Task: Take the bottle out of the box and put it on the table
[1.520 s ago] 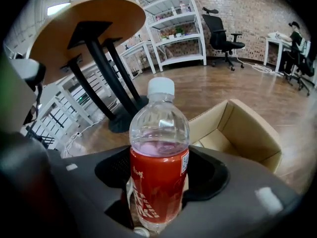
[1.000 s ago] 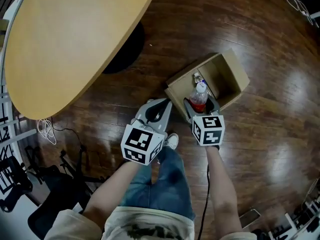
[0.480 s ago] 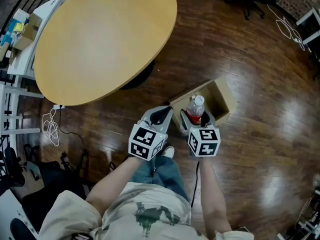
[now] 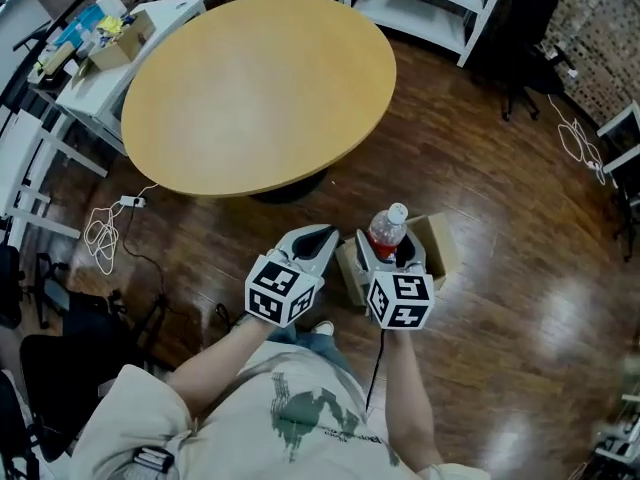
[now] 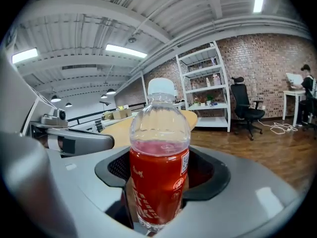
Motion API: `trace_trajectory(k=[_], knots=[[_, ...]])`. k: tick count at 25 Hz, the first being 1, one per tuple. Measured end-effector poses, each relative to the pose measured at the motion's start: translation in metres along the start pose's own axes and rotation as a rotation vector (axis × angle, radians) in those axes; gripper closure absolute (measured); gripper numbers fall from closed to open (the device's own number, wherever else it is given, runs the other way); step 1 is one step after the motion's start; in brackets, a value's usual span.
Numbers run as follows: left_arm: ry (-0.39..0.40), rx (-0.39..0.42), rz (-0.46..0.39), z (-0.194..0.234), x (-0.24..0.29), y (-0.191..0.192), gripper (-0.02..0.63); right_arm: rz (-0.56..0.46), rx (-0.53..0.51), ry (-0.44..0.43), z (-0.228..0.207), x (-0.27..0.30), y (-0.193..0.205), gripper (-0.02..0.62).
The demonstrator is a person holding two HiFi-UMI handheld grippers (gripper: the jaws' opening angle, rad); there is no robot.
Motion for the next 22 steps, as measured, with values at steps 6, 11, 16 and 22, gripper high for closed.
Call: trace_trajectory(k=[6,11,16,22], knots=[[-0.044,-0.017,-0.08,0.015,-0.034,-0.018,0.609,-0.051,-0.063,-0.065,0.047,0.009,-0.032,0.29],[-0.093,-0.062,-0.127,0.049,-0.057,-0.028,0.609,-0.089,-0.088,-0.127,0.087,0.036,-0.056,0.29],[-0.149,-0.076,-0.173,0.103,-0.073,-0.041,0.609,-0.132,-0.138,-0.158,0.132,0.083,-0.078,0.288],[-0.203,-0.09,-0.229,0.176,-0.081,-0.067,0.609,-0.135,-0.183,-0.186,0.177,0.147,-0.102,0.288]])
Point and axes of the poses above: the fingertips, and each gripper's own axes: x forward along the fingers, z to its left, y out of its underside, the point moved 6 cm from there along -x, backward along the fingers, and after that the axes turned 1 degree about -x, right-handed, at the moved point
